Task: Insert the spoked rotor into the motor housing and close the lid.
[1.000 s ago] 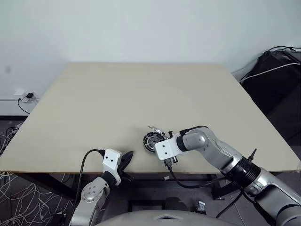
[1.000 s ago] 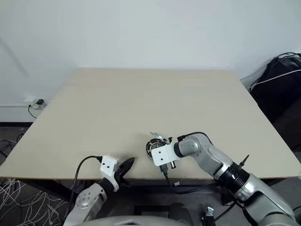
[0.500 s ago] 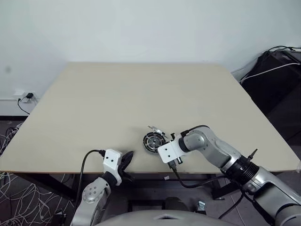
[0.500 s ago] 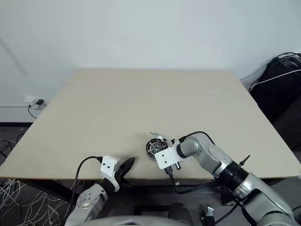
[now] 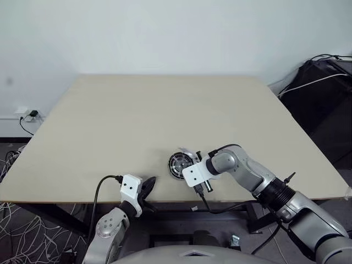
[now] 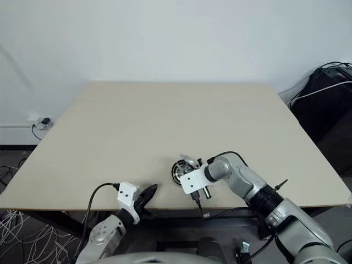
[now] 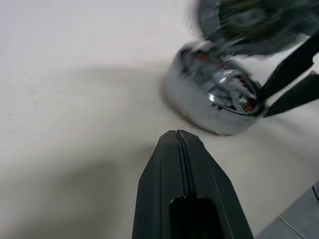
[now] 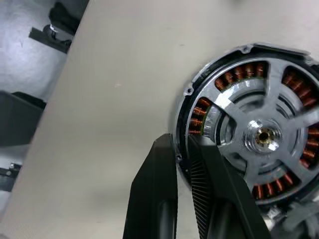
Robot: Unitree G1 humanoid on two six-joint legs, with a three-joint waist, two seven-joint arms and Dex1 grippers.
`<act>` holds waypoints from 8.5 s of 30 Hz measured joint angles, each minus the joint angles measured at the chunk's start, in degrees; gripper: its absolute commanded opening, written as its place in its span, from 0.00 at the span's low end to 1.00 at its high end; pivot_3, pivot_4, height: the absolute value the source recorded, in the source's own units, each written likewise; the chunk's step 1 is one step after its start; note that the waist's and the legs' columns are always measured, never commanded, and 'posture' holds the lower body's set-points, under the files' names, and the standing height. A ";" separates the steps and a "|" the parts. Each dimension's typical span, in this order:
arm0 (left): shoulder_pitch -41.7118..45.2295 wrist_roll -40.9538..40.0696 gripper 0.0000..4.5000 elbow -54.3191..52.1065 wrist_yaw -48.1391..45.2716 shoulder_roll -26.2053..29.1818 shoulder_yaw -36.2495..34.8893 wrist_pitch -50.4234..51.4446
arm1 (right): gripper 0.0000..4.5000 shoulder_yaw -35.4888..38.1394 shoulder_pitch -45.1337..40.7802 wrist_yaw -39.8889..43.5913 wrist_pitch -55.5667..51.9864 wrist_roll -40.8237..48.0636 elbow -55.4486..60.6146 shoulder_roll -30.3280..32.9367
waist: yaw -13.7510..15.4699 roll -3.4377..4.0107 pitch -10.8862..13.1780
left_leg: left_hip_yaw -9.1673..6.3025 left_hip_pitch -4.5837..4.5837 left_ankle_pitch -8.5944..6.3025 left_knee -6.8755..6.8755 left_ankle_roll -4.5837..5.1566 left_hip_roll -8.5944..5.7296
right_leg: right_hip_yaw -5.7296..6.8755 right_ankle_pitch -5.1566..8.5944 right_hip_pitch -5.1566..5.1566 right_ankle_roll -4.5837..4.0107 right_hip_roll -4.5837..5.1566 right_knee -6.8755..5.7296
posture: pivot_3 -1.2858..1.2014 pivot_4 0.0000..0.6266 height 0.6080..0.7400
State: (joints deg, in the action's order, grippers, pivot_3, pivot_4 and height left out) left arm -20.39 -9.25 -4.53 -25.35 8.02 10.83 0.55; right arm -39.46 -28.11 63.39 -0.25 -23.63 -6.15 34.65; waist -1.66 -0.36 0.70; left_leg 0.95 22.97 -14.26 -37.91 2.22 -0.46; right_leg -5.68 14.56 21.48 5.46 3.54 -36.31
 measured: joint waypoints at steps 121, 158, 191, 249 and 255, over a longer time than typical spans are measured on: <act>0.13 -0.94 0.00 1.03 -3.07 1.20 -0.02 1.81 | 0.00 17.77 24.56 -18.68 -30.59 26.48 18.23 2.04 | 0.72 0.14 0.05 | -0.28 0.61 0.03 0.03 0.12 -0.04 | 0.24 0.01 0.36 -0.01 0.02 0.28 | 0.52 0.00 1.00; 0.47 -0.94 0.00 0.02 -2.20 1.08 -0.13 2.74 | 0.00 17.65 23.07 -18.50 -36.71 35.96 15.86 -12.50 | 0.70 0.17 0.03 | -0.29 0.60 -0.01 0.02 0.03 -0.05 | 0.25 0.00 0.36 0.00 0.00 0.25 | 0.52 0.00 1.00; 0.84 -0.94 0.00 1.58 -2.51 1.10 -0.30 1.20 | 0.00 13.95 22.27 -23.50 -31.45 30.57 10.44 -16.10 | 0.21 0.20 0.01 | -0.32 0.51 0.04 -0.04 -0.02 -0.04 | 0.26 -0.08 0.30 0.06 0.00 0.12 | 0.52 0.00 1.00; 0.26 -0.96 0.00 1.42 -2.30 1.07 -0.07 1.84 | 0.00 22.68 23.20 -23.43 -20.46 34.74 10.56 -17.16 | 0.06 0.23 -0.03 | -0.31 0.54 0.04 0.05 0.01 -0.03 | 0.23 -0.06 0.33 0.02 -0.02 0.24 | 0.52 0.00 1.00; 0.34 -0.96 0.00 0.97 -2.23 1.06 -0.04 2.06 | 0.00 20.82 20.81 -24.67 -19.24 32.56 2.43 -20.61 | 0.04 0.25 -0.04 | -0.32 0.54 0.04 0.05 0.00 -0.04 | 0.24 -0.06 0.33 0.01 0.00 0.23 | 0.52 0.00 1.00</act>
State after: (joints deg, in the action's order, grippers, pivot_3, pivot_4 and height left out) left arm -20.05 -10.21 -3.56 -27.58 9.09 10.79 2.61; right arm -18.64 -7.30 38.72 -19.49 8.94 -3.72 14.04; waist -1.62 -0.10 0.65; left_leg 0.63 23.51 -14.22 -37.86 2.22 -0.50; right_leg -5.44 14.50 21.80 5.47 3.54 -36.07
